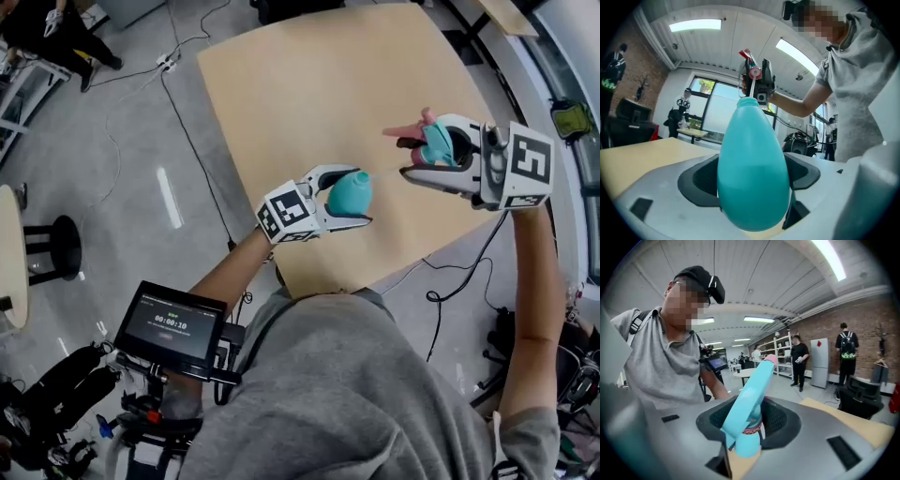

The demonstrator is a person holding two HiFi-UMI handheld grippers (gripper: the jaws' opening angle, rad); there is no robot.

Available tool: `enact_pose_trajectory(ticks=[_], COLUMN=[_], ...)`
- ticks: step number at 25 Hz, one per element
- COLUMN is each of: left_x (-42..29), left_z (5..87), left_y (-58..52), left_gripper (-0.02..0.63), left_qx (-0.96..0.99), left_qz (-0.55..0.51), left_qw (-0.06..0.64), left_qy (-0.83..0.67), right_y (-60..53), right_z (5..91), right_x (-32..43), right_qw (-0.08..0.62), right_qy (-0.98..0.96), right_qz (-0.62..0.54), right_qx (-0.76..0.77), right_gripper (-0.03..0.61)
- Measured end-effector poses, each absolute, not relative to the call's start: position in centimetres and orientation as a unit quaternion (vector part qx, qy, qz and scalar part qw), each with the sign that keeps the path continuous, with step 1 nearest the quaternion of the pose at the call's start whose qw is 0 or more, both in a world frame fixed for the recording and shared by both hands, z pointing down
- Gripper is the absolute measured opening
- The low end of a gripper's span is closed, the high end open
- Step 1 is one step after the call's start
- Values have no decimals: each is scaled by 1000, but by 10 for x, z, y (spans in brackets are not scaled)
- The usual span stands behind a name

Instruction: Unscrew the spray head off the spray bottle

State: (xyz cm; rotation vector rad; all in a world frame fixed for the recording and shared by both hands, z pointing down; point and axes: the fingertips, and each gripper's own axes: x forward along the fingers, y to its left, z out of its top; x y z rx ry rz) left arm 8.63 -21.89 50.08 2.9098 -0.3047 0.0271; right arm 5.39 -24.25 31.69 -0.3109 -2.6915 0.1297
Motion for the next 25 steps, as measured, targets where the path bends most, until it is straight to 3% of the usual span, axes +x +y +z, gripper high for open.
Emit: enact_pose_trajectory(ticks=[8, 13, 21, 25], left_x=[68, -36, -65, -60], left_z=[575, 624, 658, 668], left_y=[-248, -287, -278, -254], left_gripper=[399, 399, 399, 399], left_qx=[952, 902, 878, 884], left_qz=[41, 113, 159, 183], left_qw=[157, 132, 107, 94], left_qy=[-260, -396, -439, -419], right_y=[-291, -355, -382, -374], right_z=[315, 370, 460, 534], right_x=[91, 23, 4, -7], right_qw=[185, 164, 297, 361], right_qy=[-979, -983, -914, -884], right_qz=[59, 2, -181, -199], right_qx=[62, 79, 210, 220], right_gripper=[141, 141, 141, 141])
